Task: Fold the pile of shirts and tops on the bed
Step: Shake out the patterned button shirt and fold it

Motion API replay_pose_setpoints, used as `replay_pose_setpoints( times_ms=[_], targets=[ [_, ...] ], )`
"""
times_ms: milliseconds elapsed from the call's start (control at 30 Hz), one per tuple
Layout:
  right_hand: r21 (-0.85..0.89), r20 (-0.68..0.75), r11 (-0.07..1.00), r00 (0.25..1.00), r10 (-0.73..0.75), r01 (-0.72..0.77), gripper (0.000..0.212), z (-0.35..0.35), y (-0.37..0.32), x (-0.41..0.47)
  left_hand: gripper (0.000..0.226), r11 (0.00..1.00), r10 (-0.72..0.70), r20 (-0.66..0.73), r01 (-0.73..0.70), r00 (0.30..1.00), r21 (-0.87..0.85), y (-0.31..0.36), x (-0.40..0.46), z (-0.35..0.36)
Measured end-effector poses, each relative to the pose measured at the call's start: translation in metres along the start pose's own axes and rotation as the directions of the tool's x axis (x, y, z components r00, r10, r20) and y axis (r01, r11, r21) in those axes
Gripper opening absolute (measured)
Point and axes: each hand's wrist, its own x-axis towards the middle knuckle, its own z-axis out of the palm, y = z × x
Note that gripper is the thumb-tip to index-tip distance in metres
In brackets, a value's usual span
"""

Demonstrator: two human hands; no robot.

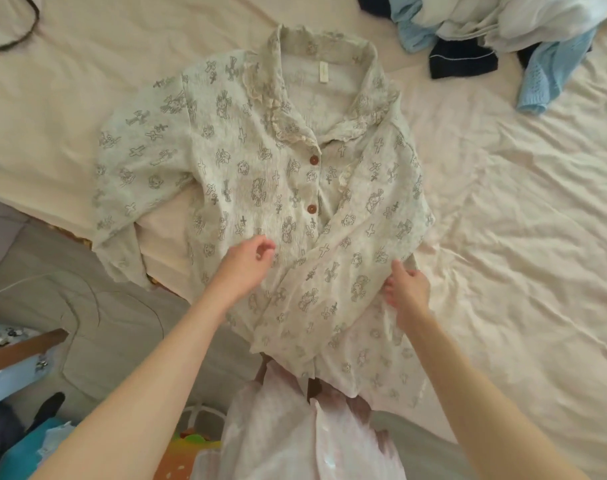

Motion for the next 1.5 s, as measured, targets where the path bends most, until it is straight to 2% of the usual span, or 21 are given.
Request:
replay_pose_setpoints(
  times_ms=[67, 167, 233, 300, 400, 467, 567, 667, 767, 867, 1000, 1100, 1167, 1267, 1333, 1400, 1467, 1500],
  targets=[
    [0.083, -0.042, 0.997, 0.999, -0.001, 0.005, 0.026, -0.005, -0.022, 0.015, 0.026, 0.996, 0.079, -0.032, -0.08, 0.996, -0.029, 0.038, 0.027, -0.002],
    [0.147, -0.098, 0.989, 0.995, 0.016, -0.002, 0.032, -0.014, -0.043, 0.043, 0.03, 0.989, 0.137, -0.019, -0.138, 0.99, -0.055, 0.08, 0.065, 0.007],
    [0.246, -0.028, 0.967, 0.997, 0.077, -0.067, 0.043, -0.02, -0.051, 0.061, 0.035, 0.987, 0.159, 0.011, -0.159, 0.987, -0.018, 0.098, 0.089, 0.02],
    [0.353, 0.074, 0.925, 0.989, 0.125, -0.143, 0.034, -0.026, -0.058, 0.075, 0.035, 0.982, 0.189, 0.0, -0.188, 0.982, 0.033, 0.113, 0.112, 0.034],
    [0.429, 0.204, 0.877, 0.969, 0.14, -0.217, 0.024, -0.03, -0.061, 0.089, 0.032, 0.971, 0.239, -0.092, -0.24, 0.967, -0.002, 0.145, 0.144, 0.047],
    [0.455, 0.293, 0.848, 0.945, 0.145, -0.272, 0.022, -0.032, -0.061, 0.095, 0.038, 0.981, 0.196, -0.089, -0.196, 0.977, 0.011, 0.166, 0.167, 0.051],
    [0.572, 0.407, 0.73, 0.902, 0.143, -0.374, 0.016, -0.038, -0.067, 0.102, 0.031, 0.999, -0.006, 0.006, 0.006, 1.0, -0.054, 0.19, 0.194, 0.055],
    [0.66, 0.468, 0.585, 0.867, 0.171, -0.471, 0.014, -0.043, -0.073, 0.108, 0.021, 0.997, -0.05, -0.126, 0.056, 0.991, 0.048, 0.21, 0.21, 0.058],
    [0.724, 0.439, 0.54, 0.89, 0.121, -0.43, 0.014, -0.047, -0.077, 0.11, 0.039, 0.998, -0.049, -0.231, 0.055, 0.972, 0.022, 0.228, 0.219, 0.063],
    [0.759, 0.381, 0.566, 0.924, 0.017, -0.323, 0.017, -0.052, -0.078, 0.116, 0.03, 1.0, -0.02, -0.251, 0.016, 0.968, -0.016, 0.244, 0.229, 0.066],
    [0.699, 0.254, 0.703, 0.964, -0.073, -0.131, 0.019, -0.058, -0.076, 0.131, 0.019, 0.991, 0.113, -0.204, -0.125, 0.972, -0.045, 0.263, 0.241, 0.068],
    [0.603, 0.187, 0.794, 0.981, -0.051, -0.074, 0.024, -0.059, -0.072, 0.143, 0.007, 0.953, 0.073, -0.117, -0.104, 0.99, -0.284, 0.265, 0.245, 0.066],
    [0.535, 0.188, 0.842, 0.982, -0.033, -0.074, 0.017, -0.062, -0.07, 0.147, 0.024, 0.901, 0.034, -0.009, -0.034, 0.999, -0.431, 0.26, 0.245, 0.062],
    [0.45, 0.127, 0.893, 0.991, -0.041, -0.021, 0.009, -0.066, -0.073, 0.144, 0.065, 0.854, 0.046, 0.101, 0.014, 0.994, -0.521, 0.252, 0.244, 0.056],
    [0.29, -0.026, 0.95, 0.993, -0.111, 0.114, 0.02, -0.066, -0.072, 0.138, 0.073, 0.898, 0.1, 0.062, -0.063, 0.993, -0.435, 0.248, 0.239, 0.051],
    [0.069, -0.16, 0.949, 0.942, -0.295, 0.309, 0.032, -0.064, -0.07, 0.127, 0.07, 0.952, 0.191, -0.011, -0.188, 0.982, -0.243, 0.242, 0.225, 0.044],
    [-0.163, -0.168, 0.841, 0.826, -0.538, 0.515, 0.039, -0.057, -0.066, 0.114, 0.06, 0.959, 0.275, -0.072, -0.279, 0.959, -0.056, 0.228, 0.202, 0.035],
    [-0.265, -0.111, 0.76, 0.764, -0.636, 0.594, 0.043, -0.051, -0.063, 0.108, 0.055, 0.951, 0.309, -0.087, -0.31, 0.947, 0.011, 0.215, 0.189, 0.03]
  ],
)
